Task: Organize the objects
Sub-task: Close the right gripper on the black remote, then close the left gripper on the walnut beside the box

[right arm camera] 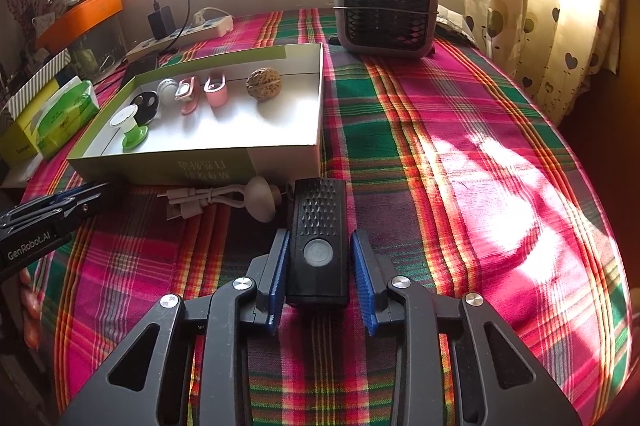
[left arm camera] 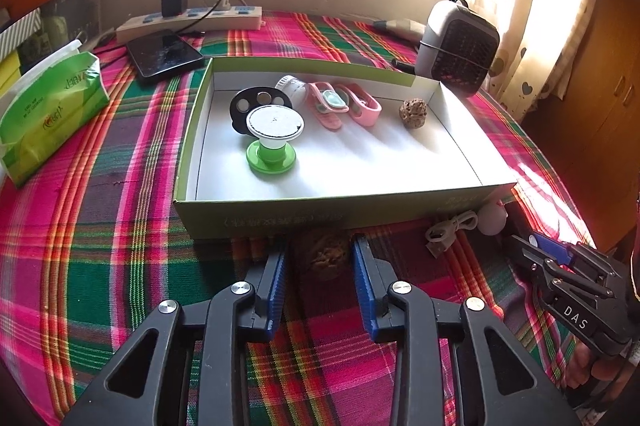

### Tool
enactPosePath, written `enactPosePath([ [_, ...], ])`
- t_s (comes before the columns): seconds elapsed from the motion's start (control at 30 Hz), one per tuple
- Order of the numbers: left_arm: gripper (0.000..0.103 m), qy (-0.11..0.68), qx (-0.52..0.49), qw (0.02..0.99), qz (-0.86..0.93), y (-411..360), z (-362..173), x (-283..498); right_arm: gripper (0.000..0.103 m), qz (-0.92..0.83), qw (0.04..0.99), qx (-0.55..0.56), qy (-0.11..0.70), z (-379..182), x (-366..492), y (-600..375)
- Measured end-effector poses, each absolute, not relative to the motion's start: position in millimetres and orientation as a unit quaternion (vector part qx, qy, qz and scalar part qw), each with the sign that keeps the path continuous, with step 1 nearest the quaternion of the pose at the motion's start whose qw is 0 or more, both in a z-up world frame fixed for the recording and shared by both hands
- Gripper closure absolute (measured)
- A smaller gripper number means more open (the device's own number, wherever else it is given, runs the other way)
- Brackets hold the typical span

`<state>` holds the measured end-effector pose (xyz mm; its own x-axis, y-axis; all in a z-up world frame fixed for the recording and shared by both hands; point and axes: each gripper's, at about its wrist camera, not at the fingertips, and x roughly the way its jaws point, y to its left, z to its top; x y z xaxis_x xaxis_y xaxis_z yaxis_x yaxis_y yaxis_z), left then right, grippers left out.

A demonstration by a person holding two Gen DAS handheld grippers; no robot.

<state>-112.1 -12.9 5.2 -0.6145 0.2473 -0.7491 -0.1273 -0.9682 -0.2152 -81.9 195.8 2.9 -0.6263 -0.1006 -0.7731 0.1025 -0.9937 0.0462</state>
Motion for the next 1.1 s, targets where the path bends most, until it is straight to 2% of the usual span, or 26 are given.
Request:
enactPosePath([
  [1.1,0.074,-0.061,-0.404,0.12,0.905,-10.7,21.6,-96.5,0.075,-0.909,0.068,0.412,-0.003,14.7,-71.1,194.5],
])
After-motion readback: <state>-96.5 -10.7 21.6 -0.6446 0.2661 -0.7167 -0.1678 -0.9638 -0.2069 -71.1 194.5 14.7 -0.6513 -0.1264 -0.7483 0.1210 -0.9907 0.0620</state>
